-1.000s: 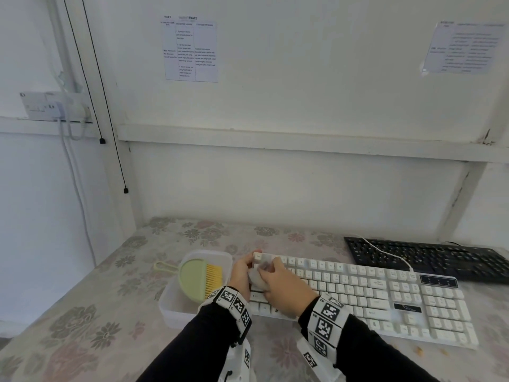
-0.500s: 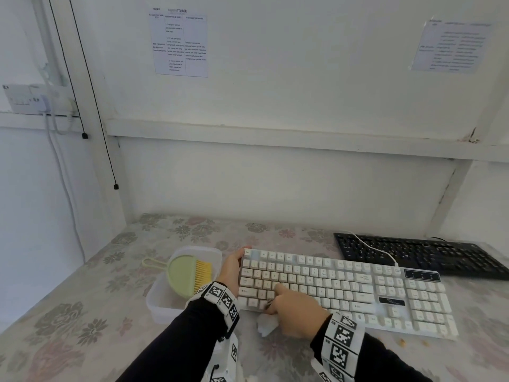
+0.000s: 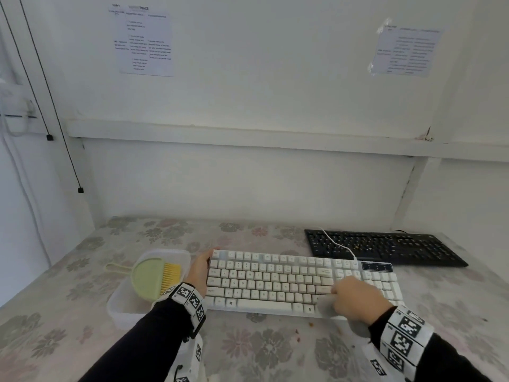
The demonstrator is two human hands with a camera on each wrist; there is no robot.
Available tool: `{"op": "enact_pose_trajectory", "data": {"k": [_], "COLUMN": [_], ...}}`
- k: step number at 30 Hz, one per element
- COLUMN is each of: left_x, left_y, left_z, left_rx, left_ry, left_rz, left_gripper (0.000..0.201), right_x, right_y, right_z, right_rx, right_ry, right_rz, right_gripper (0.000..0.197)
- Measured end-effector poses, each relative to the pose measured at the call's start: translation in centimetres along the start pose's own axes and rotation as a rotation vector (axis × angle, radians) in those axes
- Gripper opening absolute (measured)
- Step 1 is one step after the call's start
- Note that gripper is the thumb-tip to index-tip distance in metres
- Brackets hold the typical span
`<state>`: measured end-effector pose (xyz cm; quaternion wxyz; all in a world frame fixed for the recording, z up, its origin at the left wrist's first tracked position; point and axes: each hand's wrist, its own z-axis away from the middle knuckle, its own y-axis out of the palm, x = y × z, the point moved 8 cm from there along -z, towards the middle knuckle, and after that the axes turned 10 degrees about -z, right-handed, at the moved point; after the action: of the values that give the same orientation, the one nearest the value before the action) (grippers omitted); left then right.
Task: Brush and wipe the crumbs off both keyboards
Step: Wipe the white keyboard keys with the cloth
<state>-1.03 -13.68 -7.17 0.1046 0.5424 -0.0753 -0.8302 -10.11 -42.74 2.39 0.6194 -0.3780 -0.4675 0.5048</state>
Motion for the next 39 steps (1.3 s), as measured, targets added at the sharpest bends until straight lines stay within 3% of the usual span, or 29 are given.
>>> {"op": "enact_pose_trajectory", "data": {"k": [3, 4, 5, 9, 14, 23, 26, 28, 34, 39], "left_x": [0.2, 0.3, 0.2, 0.2, -0.1, 0.1, 0.2, 0.3, 0.7, 0.6], "left_y": [-0.4, -0.6, -0.9, -1.3, -1.7, -2.8, -2.8, -2.9, -3.5, -3.7], "left_z": [-0.6, -0.8, -0.9, -1.1, -2.1, -4.7, -4.8, -5.2, -6.5, -6.3], "left_rx": [-0.028, -0.047, -0.069, -0.144, -0.196, -0.204, -0.204, -0.2, -0.21, -0.232], "left_ry": [-0.004, -0.007, -0.007, 0.011, 0.074, 0.066, 0.049, 0.044, 0.038, 0.067], "left_rz": [-0.038, -0.06, -0.078, -0.153, -0.222, -0.31, -0.335, -0.365, -0.426, -0.451], "left_gripper": [0.037, 0.036, 0.036, 0.03, 0.024, 0.04, 0.042, 0.043, 0.041, 0.034], "right_x": [1.1, 2.1, 3.5, 8.8, 7.1, -7.0, -9.6, -9.1, -0.9, -1.6], "right_y": [-1.4, -1.4, -1.1, 1.5, 2.9, -0.3, -1.9, -2.6, -0.7, 0.7], "right_z": [-0.2, -0.2, -0.2, 0.1, -0.8, 0.0, 0.2, 0.0, -1.3, -1.7], "right_rx": [-0.082, -0.081, -0.059, 0.012, 0.0, -0.075, -0.112, -0.133, -0.035, -0.027], "right_ry": [-0.127, -0.196, -0.268, -0.472, -0.381, 0.074, 0.176, 0.159, -0.15, -0.094], "right_rz": [-0.091, -0.122, -0.148, -0.155, -0.076, -0.033, -0.004, -0.074, -0.263, -0.212], "right_gripper": [0.013, 0.02, 0.025, 0.013, 0.019, 0.017, 0.019, 0.015, 0.009, 0.027]}}
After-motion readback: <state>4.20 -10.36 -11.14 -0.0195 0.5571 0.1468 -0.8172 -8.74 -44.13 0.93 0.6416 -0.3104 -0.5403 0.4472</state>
